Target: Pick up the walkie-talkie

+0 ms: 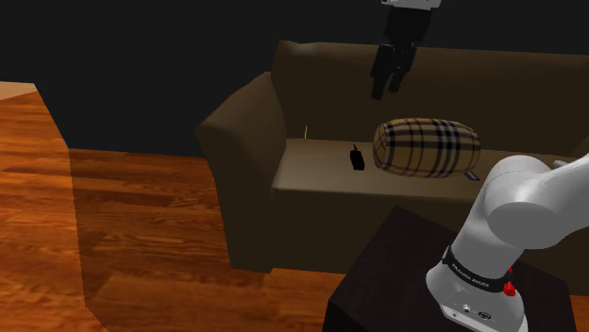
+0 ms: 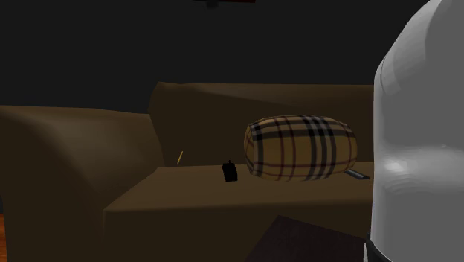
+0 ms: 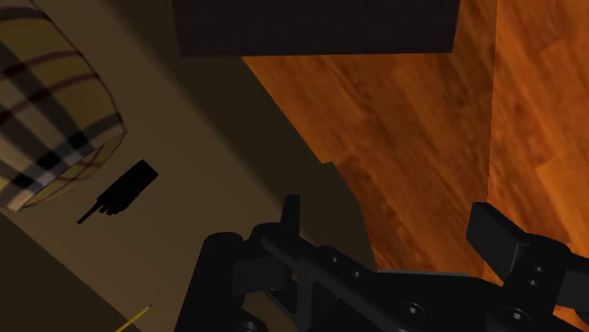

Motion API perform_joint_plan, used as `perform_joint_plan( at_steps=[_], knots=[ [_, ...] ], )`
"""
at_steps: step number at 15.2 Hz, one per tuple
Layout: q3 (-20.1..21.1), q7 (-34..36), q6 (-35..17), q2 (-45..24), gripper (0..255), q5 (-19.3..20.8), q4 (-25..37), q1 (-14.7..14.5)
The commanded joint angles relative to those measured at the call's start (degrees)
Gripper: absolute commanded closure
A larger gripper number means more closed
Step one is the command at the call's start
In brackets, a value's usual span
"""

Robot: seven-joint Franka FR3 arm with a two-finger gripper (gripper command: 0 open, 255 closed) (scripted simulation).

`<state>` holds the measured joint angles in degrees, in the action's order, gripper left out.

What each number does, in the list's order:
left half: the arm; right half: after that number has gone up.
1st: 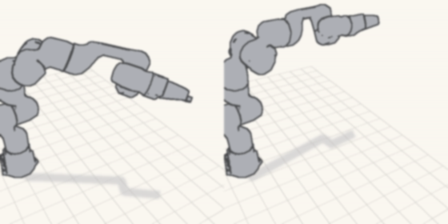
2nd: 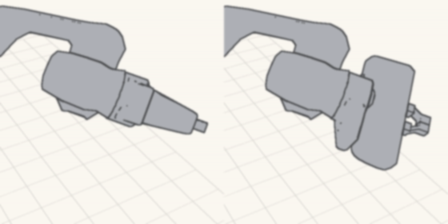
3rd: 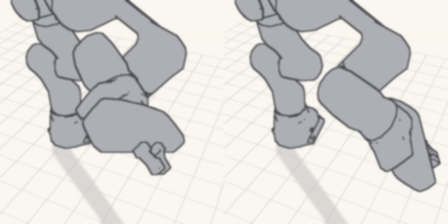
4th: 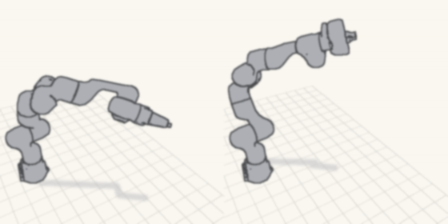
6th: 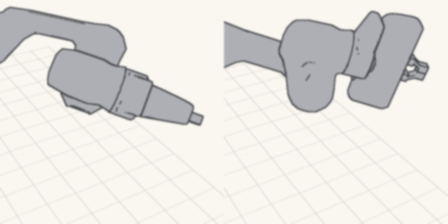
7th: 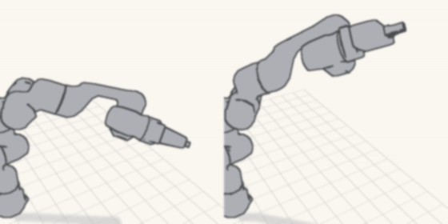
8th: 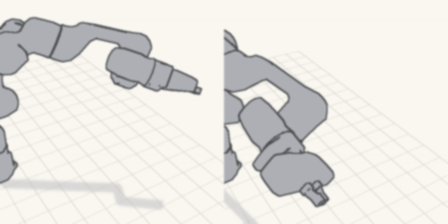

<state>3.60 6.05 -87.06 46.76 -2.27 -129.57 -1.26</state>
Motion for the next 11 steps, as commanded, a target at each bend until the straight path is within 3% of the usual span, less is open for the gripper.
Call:
perform_joint_plan(
  at_steps=[1,11],
  knots=[
    [0.0,0.0,0.0,0.0,0,0.0,0.0,0.0],
    [-6.2,-2.4,-14.3,-10.6,0,3.7,-4.8,4.8]
  ],
)
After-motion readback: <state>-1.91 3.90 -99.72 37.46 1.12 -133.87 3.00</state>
